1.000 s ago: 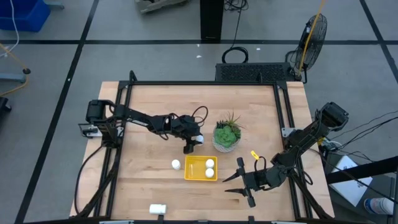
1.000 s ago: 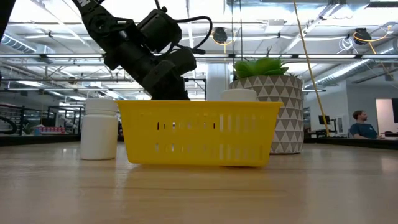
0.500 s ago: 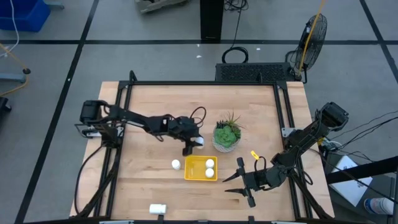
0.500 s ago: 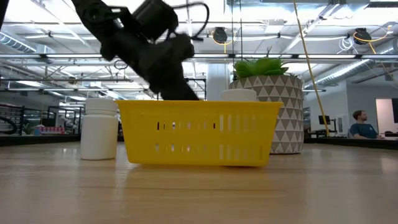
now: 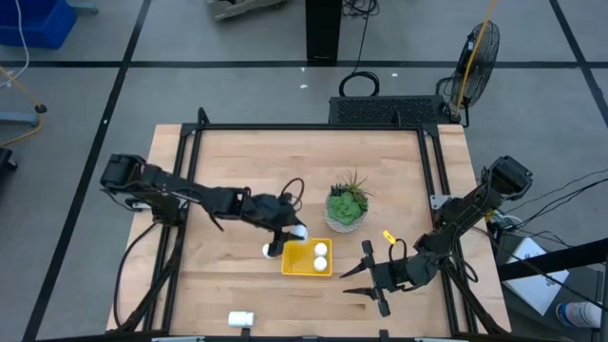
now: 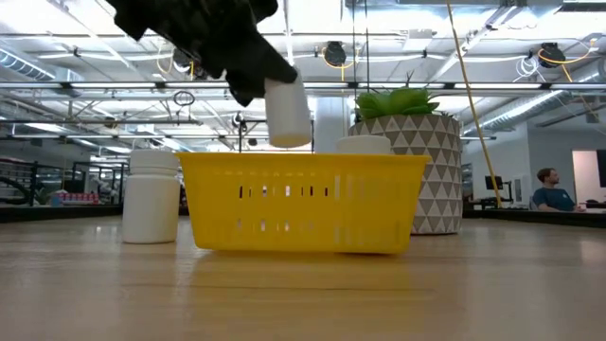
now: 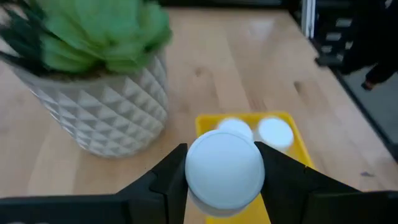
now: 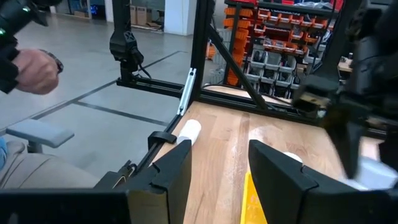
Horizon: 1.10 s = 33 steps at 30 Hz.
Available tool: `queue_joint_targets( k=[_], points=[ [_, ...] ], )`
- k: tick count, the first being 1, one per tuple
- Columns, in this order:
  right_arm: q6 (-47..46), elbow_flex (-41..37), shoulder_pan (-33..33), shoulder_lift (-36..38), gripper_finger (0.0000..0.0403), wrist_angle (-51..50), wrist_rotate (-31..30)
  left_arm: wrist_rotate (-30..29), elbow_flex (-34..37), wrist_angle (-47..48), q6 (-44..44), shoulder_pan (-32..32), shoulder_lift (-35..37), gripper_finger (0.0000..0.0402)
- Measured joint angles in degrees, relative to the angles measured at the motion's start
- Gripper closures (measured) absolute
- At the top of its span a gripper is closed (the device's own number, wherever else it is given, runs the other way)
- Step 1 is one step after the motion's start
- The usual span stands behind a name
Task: Pick and place pill bottles into a basket
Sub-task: Put the top white pill bottle into the yellow bin
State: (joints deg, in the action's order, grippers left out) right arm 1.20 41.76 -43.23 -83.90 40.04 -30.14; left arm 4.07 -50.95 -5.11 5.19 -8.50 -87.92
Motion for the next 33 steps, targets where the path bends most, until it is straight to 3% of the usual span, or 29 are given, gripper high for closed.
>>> queue_joint_targets(
  k=[13, 23, 33],
  points=[
    [1.1, 0.0, 0.0, 0.0, 0.0252, 1.4, -0.1, -5.8, -2.9, 4.1, 2.2, -5.4, -1.6, 0.0238],
    [1.2, 0.0, 0.0, 0.0, 0.0252, 1.4, -0.1, -4.6, -2.9, 0.5, 3.0, -5.0, -8.1, 0.0238],
    [1.2, 0.0, 0.0, 0.0, 0.0252, 1.7, -0.1, -4.3, -2.9, -1.2, 2.9, -5.0, -8.5, 0.0238]
  ],
)
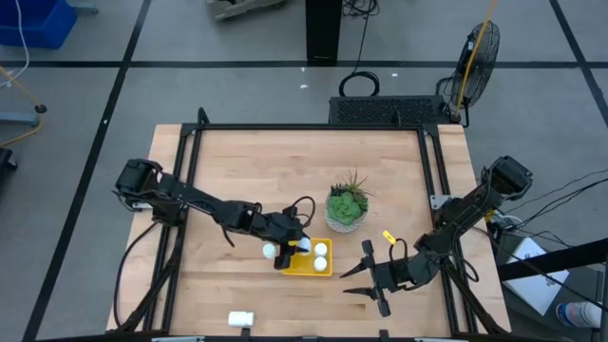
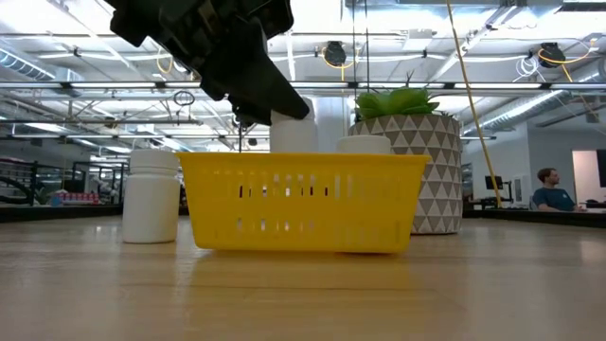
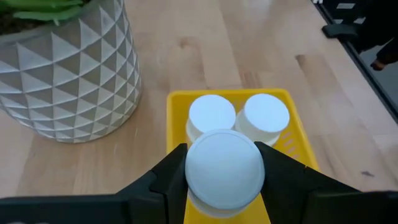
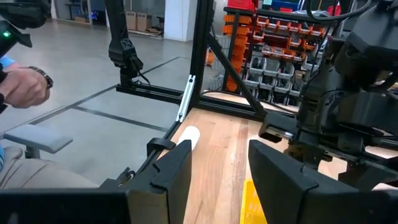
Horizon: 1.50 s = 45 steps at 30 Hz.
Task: Pick and place pill bottles into a basket
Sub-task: Put the top white pill bottle into the yellow bin
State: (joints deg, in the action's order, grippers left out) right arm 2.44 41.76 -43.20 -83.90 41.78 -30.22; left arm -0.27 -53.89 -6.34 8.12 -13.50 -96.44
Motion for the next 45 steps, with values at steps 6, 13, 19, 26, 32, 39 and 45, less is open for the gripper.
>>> queue_joint_targets(
  k=[6, 13, 19, 26, 32, 39, 45],
  points=[
    [0.2, 0.0, 0.0, 0.0, 0.0252, 0.0, 0.0, 0.0, 0.0, 0.1, 0.1, 0.0, -0.6, 0.0238],
    [0.2, 0.0, 0.0, 0.0, 0.0252, 0.0, 0.0, 0.2, 0.1, -1.0, 0.2, 0.0, -2.1, 0.0238],
    [0.2, 0.0, 0.0, 0.0, 0.0252, 0.0, 0.0, 0.1, 0.0, -1.8, 0.6, 0.0, -3.2, 0.0238],
    [-0.1, 0.0, 0.0, 0.0, 0.0252, 0.0, 0.1, 0.3, 0.0, -3.2, 0.6, 0.3, -4.8, 0.0238],
    [-0.1, 0.0, 0.0, 0.0, 0.0252, 0.0, 0.2, 0.3, 0.0, -3.7, 1.0, 0.3, -5.8, 0.0238],
    [-0.2, 0.0, 0.0, 0.0, 0.0252, 0.0, 0.2, 0.3, 0.0, -5.3, 1.4, 0.3, -7.8, 0.0238],
    [-0.2, 0.0, 0.0, 0.0, 0.0252, 0.0, 0.2, 0.3, -0.1, -5.3, 0.9, 0.3, -7.8, 0.0238]
  ],
)
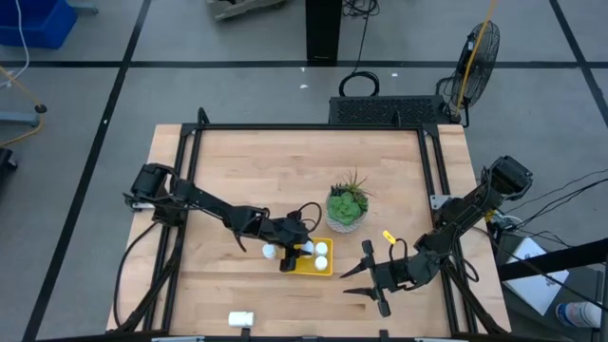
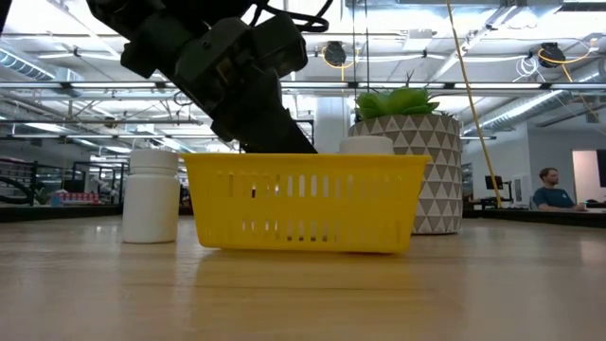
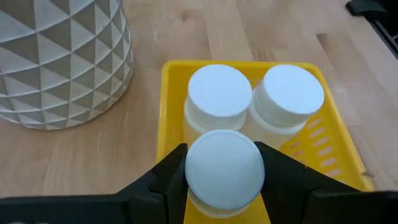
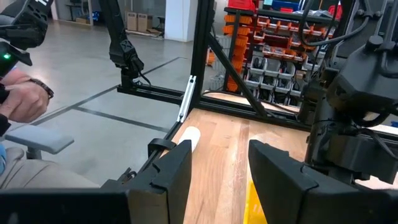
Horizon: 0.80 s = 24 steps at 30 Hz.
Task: Pick and place pill bottles into a basket
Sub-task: Put the top white pill bottle into the yellow bin
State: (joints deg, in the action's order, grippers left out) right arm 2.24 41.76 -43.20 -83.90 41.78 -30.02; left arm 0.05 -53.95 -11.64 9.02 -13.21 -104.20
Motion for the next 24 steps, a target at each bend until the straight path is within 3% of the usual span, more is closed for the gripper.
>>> queue_joint_targets(
  k=[3, 13, 24],
  points=[
    [-0.1, 0.0, 0.0, 0.0, 0.0252, 0.0, 0.0, 0.9, 0.0, -0.1, -0.9, 0.0, 0.0, 0.0233],
    [-0.2, 0.0, 0.0, 0.0, 0.0252, -0.5, 0.0, 1.3, 0.1, -0.4, -1.0, 0.0, -0.1, 0.0130],
    [-0.2, 0.0, 0.0, 0.0, 0.0252, -0.4, 0.0, -0.1, 0.1, -0.1, -2.5, 0.1, 1.9, 0.0140]
  ],
)
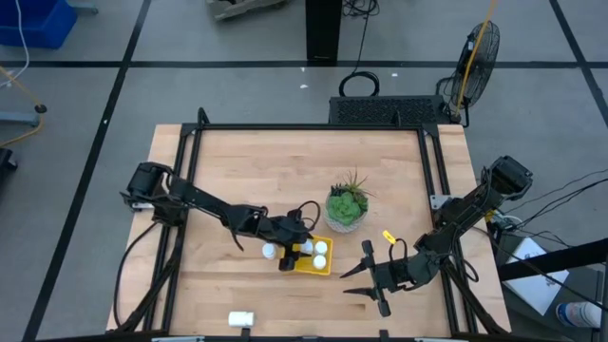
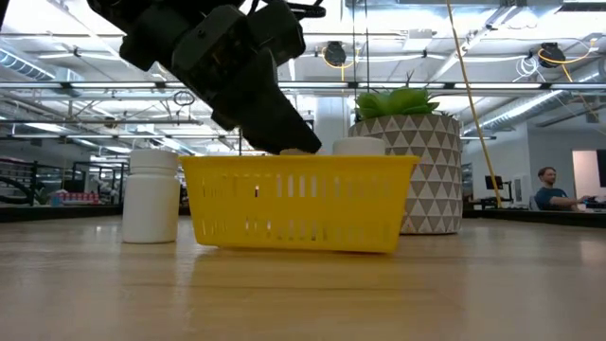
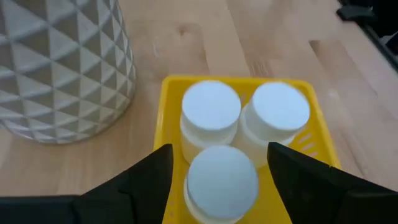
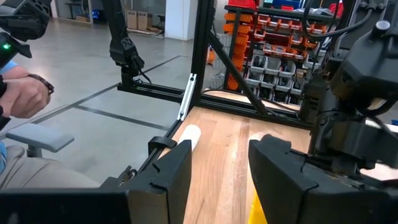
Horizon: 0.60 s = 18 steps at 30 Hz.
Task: Pick and place pill bottles into a basket
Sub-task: Put the top white pill bottle into the yellow bin
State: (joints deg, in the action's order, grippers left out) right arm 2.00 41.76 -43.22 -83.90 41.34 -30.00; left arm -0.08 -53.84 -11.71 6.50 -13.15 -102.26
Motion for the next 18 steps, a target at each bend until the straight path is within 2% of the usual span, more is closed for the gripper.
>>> queue_joint_targets(
  k=[7, 15, 18],
  points=[
    [0.0, 0.0, 0.0, 0.0, 0.0252, 0.0, 0.0, 0.0, 0.0, 4.0, -0.3, 1.0, 2.6, 0.0151],
    [0.2, 0.0, 0.0, 0.0, 0.0252, -0.7, 0.0, -0.3, -0.1, 11.4, -1.9, 0.8, 12.3, 0.0151],
    [0.2, 0.0, 0.0, 0.0, 0.0252, -0.9, 0.0, -2.6, 0.0, 17.0, -2.2, 0.1, 17.0, 0.0151]
  ],
)
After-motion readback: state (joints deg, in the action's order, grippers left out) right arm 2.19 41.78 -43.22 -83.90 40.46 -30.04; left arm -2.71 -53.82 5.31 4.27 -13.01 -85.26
